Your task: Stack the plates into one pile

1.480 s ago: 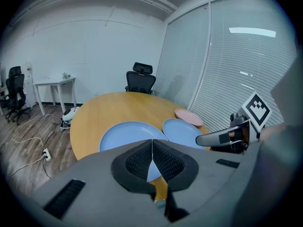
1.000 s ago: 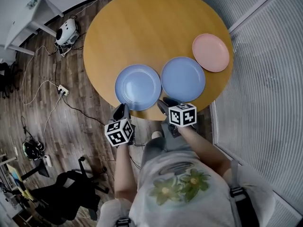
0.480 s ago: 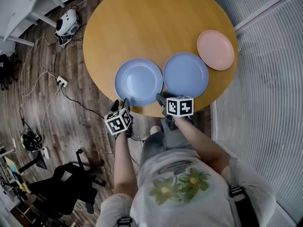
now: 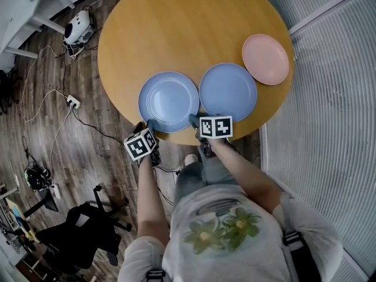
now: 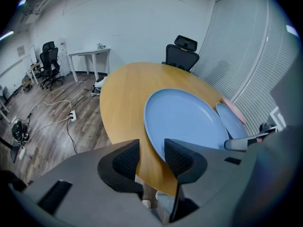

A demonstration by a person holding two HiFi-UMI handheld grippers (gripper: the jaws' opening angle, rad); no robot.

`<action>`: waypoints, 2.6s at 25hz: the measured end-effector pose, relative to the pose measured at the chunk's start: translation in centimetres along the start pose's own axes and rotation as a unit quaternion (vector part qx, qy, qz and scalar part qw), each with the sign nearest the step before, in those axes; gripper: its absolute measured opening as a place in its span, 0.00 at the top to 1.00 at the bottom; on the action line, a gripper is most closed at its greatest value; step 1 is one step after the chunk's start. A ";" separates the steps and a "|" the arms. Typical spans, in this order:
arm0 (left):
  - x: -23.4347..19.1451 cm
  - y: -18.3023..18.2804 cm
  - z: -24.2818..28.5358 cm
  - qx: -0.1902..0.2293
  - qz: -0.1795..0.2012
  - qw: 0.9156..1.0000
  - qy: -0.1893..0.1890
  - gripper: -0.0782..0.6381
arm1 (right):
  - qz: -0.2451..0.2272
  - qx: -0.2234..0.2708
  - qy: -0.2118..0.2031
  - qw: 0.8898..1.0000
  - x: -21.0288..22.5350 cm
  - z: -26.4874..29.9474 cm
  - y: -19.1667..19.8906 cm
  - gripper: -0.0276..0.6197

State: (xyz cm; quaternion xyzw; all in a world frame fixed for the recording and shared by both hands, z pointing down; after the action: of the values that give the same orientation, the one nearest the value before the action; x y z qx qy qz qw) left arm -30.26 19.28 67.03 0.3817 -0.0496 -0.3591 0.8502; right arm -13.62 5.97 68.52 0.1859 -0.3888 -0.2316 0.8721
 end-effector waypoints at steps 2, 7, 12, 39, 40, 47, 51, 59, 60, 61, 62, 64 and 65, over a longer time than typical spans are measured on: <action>0.4 0.3 0.3 -0.005 -0.013 1.000 0.013 0.66 | 0.005 -0.005 -0.001 1.000 0.0 0.2 0.3 0.75; 0.8 -0.1 0.7 -0.013 -0.017 1.000 0.012 0.75 | 0.002 -0.012 -0.009 1.000 -0.3 0.4 -0.2 0.77; 0.9 -1.2 -0.3 0.007 -0.027 1.000 0.008 0.75 | -0.029 -0.004 -0.020 0.999 -1.2 0.0 -1.3 0.78; 17.1 -7.2 -6.0 0.084 0.084 0.977 0.178 0.74 | -0.046 0.154 0.050 0.986 2.7 -16.6 -8.4 0.78; 18.0 -7.2 -5.8 0.079 0.089 0.976 0.184 0.74 | -0.042 0.159 0.055 0.985 3.3 -17.2 -8.6 0.78; 22.8 -5.3 -4.1 0.038 0.120 0.969 0.211 0.72 | -0.019 0.172 0.087 0.981 7.6 -19.8 -9.0 0.78; 25.0 -3.5 -3.2 0.012 0.138 0.966 0.219 0.71 | -0.008 0.162 0.101 0.982 10.3 -20.4 -8.6 0.78; 27.8 -1.8 -1.1 -0.035 0.162 0.961 0.219 0.70 | 0.012 0.133 0.113 0.985 14.3 -20.5 -8.5 0.78; 28.0 -1.6 -0.9 -0.041 0.166 0.962 0.215 0.70 | 0.012 0.128 0.114 0.985 14.7 -20.3 -8.5 0.78; 28.2 -1.5 -0.7 -0.045 0.169 0.962 0.211 0.70 | 0.011 0.121 0.115 0.986 15.1 -20.2 -8.5 0.78; 28.5 -1.4 -0.6 -0.049 0.171 0.962 0.206 0.70 | 0.010 0.115 0.118 0.986 15.5 -20.1 -8.6 0.78; 29.1 -1.3 -0.1 -0.056 0.176 0.963 0.198 0.70 | 0.008 0.101 0.121 0.987 16.4 -19.8 -9.0 0.78; 29.3 -1.1 0.2 -0.060 0.178 0.963 0.195 0.70 | 0.009 0.094 0.121 0.988 16.9 -19.6 -9.0 0.78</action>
State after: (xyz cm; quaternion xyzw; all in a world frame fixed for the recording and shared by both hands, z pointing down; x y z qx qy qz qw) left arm -9.37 -0.31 60.82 0.3773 0.0717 -0.1235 0.9150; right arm 8.97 -7.91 61.66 0.2906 -0.3021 -0.1619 0.8934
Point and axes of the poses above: the fingertips, and each gripper's own axes: z forward along the fingers, x to its right, y out of its underside, the point moved 2 cm from there along -z, backward along the fingers, and after that the axes turned 13 degrees about x, right-handed, at the moved point
